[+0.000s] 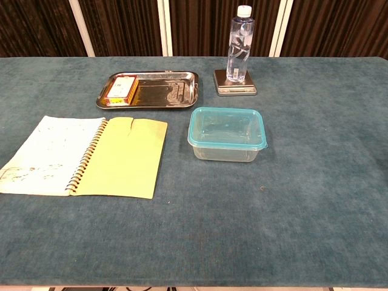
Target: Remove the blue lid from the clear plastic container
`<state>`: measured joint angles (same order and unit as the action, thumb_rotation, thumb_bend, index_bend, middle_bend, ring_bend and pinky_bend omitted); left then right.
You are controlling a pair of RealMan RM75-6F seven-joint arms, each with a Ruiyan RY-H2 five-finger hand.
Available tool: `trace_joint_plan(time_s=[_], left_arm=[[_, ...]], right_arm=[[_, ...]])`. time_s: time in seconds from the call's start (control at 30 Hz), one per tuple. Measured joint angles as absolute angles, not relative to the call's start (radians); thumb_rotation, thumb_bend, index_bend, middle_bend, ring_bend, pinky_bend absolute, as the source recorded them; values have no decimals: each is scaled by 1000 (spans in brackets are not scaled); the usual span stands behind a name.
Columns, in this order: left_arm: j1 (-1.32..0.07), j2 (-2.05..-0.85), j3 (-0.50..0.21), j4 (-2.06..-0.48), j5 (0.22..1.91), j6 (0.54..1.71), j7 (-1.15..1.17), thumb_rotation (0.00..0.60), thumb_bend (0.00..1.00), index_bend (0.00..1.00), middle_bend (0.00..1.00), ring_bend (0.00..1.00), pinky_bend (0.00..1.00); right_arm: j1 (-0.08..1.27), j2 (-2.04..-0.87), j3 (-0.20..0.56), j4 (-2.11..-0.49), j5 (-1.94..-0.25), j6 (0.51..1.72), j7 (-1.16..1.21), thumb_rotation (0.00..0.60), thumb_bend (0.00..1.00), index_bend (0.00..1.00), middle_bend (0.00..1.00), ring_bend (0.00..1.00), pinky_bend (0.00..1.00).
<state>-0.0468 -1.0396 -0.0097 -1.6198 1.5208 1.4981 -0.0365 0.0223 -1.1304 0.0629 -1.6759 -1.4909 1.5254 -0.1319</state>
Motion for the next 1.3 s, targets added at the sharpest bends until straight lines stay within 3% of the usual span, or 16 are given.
trace_joint_plan(time_s=[0.9, 1.13, 1.3], left_arm=[[-71, -1021, -17, -1690, 1501, 1451, -62, 600, 0, 0, 0, 0, 0], [-167, -1018, -67, -1787, 1485, 1353, 28, 600, 0, 0, 0, 0, 0], [-281, -1044, -127, -1869, 1403, 1222, 134, 600, 0, 0, 0, 0, 0]], right_arm=[[23, -1126, 59, -1680, -1487, 1515, -121, 600, 181, 0, 0, 0, 0], [27, -1129, 64, -1677, -1469, 1502, -118, 600, 181, 0, 0, 0, 0], [28, -1131, 64, -1678, -1463, 1496, -118, 600, 181, 0, 0, 0, 0]])
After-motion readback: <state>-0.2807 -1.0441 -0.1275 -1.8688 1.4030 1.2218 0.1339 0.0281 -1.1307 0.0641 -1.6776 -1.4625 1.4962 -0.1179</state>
